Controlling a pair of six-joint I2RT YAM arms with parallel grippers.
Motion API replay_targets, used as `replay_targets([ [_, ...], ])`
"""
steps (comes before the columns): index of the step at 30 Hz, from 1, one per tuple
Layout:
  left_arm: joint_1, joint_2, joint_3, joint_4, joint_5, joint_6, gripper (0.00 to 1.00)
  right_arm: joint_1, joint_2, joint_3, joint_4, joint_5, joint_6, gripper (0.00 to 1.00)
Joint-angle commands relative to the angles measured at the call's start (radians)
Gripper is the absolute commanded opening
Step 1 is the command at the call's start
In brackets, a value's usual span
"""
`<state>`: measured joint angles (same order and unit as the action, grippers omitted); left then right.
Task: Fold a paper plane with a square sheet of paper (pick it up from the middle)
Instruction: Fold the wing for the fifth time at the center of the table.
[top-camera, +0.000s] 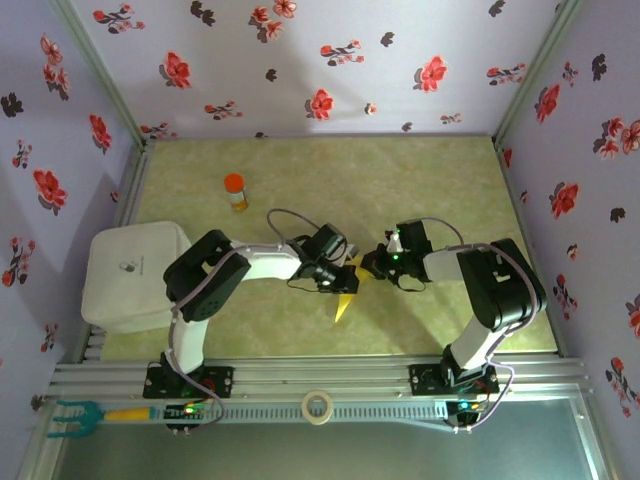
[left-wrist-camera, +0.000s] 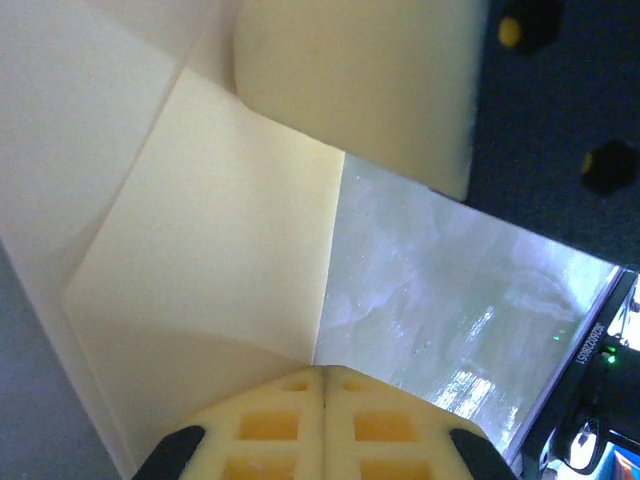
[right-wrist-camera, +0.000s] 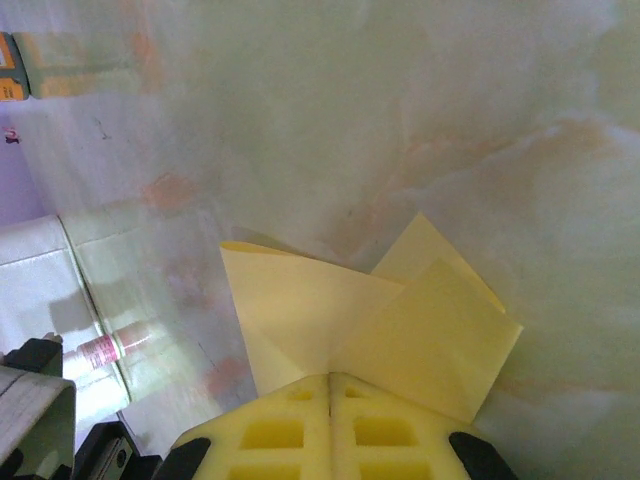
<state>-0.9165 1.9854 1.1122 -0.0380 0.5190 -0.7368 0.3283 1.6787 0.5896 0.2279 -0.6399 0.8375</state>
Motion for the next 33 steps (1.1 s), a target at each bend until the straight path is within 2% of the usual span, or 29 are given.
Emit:
replay_targets([
  [1,-0.027,-0.015,-0.055,-0.116,-0.015,0.053,0.0,-0.002,0.063,-0.014,-0.077,0.093,-0.02,0.0],
  [9,-0.057,-0.085,-0.096,-0.256,-0.086,0.129,0.0,-0.003,0.067,-0.013,-0.078,0.093,-0.023,0.0],
  [18,-0.073,-0.187,-0.173,-0.293,-0.084,0.165,0.0,-0.002,0.064,-0.015,-0.048,0.068,-0.016,0.0],
  [23,-0.06,-0.301,-0.234,-0.162,-0.102,0.115,0.0,-0.001,0.028,-0.008,0.046,-0.025,0.018,0.01],
  [26,-0.026,-0.36,-0.266,-0.07,-0.13,0.061,0.0,-0.001,-0.062,0.017,-0.002,-0.03,0.016,0.07],
  [29,0.037,-0.384,-0.294,0.009,-0.154,-0.01,0.0,0.001,-0.187,0.042,-0.158,0.039,-0.036,0.17],
  [30,0.061,-0.382,-0.299,0.034,-0.152,-0.043,0.03,0.0,-0.227,0.044,-0.219,0.082,-0.051,0.2],
  [33,0.108,-0.342,-0.283,0.099,-0.094,-0.081,0.06,0.0,-0.312,0.01,-0.297,0.15,-0.044,0.24],
])
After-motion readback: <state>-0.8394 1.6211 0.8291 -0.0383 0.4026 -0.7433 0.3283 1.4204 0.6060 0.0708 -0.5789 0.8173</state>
